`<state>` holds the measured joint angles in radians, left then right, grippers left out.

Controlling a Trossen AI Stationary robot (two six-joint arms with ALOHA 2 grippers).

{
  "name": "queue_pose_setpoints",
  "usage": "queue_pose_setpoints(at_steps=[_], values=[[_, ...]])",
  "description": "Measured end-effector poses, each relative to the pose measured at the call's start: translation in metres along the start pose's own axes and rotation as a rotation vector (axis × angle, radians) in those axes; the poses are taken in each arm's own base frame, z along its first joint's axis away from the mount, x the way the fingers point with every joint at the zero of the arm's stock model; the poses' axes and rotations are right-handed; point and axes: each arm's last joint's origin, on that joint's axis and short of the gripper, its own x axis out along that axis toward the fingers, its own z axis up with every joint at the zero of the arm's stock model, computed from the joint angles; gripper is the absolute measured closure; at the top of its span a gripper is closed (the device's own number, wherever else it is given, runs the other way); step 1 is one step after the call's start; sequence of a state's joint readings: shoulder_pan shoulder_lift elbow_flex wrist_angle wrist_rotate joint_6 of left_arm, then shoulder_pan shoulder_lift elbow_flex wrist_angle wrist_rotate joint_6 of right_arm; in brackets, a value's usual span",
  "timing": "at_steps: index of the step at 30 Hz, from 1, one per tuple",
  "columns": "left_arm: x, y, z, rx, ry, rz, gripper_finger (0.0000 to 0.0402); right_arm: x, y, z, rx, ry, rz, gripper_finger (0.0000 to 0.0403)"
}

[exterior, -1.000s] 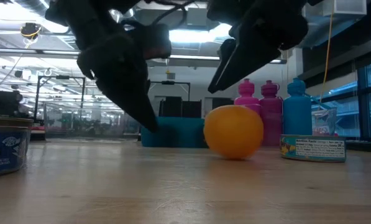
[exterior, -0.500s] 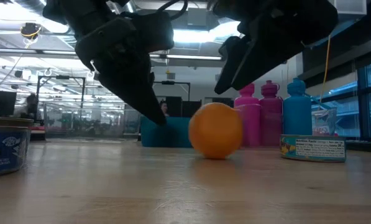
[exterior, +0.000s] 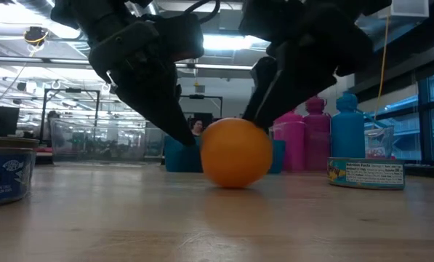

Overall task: Pick & Place Food Item
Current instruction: Put the orange into the blue bin

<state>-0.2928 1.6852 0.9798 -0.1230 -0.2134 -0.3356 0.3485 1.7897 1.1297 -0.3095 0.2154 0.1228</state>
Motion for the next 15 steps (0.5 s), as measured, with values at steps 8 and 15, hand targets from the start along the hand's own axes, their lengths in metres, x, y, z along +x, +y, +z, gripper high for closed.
queue_pose_setpoints(at_steps=[8,15], values=[[-0.0001,-0.0001,0.0,0.0,0.002,-0.005,0.0313,-0.0002,0.002,0.0016,-0.033,-0.015,0.036,0.0085],[-0.0001,-0.0002,0.0001,-0.001,0.001,-0.006,0.0313,0.0006,0.0024,0.0022,-0.029,-0.023,0.042,0.0085]])
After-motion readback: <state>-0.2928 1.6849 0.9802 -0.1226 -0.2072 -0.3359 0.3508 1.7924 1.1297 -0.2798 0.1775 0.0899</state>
